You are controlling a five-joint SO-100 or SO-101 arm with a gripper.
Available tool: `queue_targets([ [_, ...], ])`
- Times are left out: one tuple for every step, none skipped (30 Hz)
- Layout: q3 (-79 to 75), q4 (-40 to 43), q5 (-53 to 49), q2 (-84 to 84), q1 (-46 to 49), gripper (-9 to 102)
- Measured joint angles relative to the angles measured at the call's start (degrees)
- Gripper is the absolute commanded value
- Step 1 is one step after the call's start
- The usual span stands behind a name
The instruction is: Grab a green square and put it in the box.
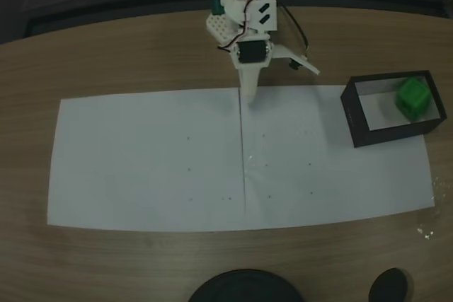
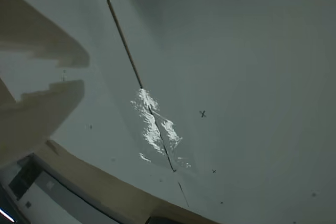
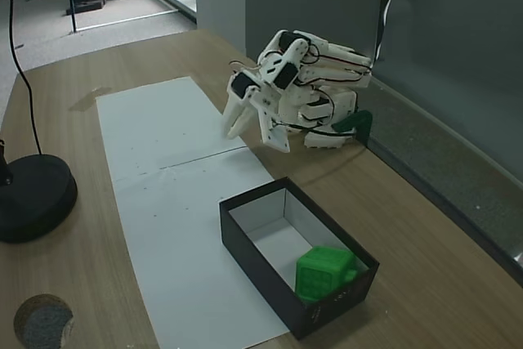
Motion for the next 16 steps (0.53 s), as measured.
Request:
queue_targets([
  [-0.3,2.3,0.0,0.0,0.0,0],
  [-0.6,4.3,0.0,0.0,0.0,0],
  [-0.9,4.7,0.4,0.0,0.0,0],
  [-1.0,5.1,1.2,0.0,0.0,0],
  [-1.1,5.2,2.1,0.0,0.4,0],
  [-1.2,5.3,3.0,0.0,0.5,0],
  [-1.2,5.3,3.4,0.0,0.6,0],
  [-1.2,5.3,3.8,0.0,0.6,0],
  [-1.2,5.3,4.0,0.0,0.6,0],
  [-1.2,5.3,4.1,0.0,0.6,0],
  [-1.2,5.4,4.1,0.0,0.6,0],
  [-1.2,5.4,4.1,0.0,0.6,0],
  [-1.2,5.4,4.1,0.0,0.6,0],
  [-1.2,5.4,4.1,0.0,0.6,0],
  [-1.2,5.4,4.1,0.0,0.6,0],
  [-1.2,5.4,4.1,0.0,0.6,0],
])
